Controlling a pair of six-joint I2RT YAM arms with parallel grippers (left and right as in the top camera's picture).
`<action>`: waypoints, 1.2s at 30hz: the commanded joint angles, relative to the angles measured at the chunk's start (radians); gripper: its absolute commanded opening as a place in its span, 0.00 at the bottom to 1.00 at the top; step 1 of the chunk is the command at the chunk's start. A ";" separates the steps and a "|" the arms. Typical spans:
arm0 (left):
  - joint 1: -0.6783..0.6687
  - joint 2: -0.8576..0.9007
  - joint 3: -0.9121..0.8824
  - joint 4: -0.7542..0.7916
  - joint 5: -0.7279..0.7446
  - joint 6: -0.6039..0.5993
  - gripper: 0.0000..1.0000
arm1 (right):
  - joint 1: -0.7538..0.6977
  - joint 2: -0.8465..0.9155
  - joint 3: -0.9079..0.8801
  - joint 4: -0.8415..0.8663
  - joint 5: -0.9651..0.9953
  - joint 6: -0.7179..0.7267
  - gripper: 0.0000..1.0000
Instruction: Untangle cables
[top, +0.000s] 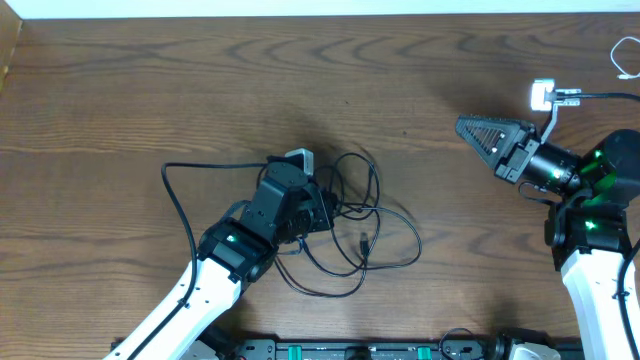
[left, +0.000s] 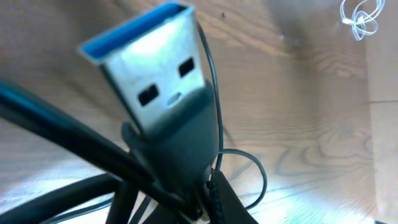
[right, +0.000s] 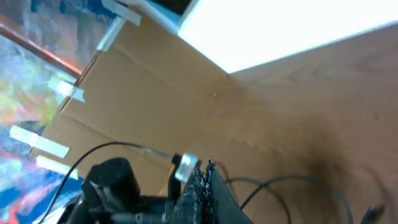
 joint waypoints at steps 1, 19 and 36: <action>-0.001 -0.005 0.007 0.047 -0.002 -0.006 0.08 | 0.045 -0.003 0.005 -0.124 -0.029 -0.099 0.03; -0.001 -0.006 0.007 0.162 0.173 0.014 0.07 | 0.343 -0.003 0.005 -0.798 0.565 -0.478 0.27; -0.001 -0.008 0.007 0.179 0.349 0.203 0.07 | 0.403 -0.003 0.005 -0.841 0.682 -0.380 0.40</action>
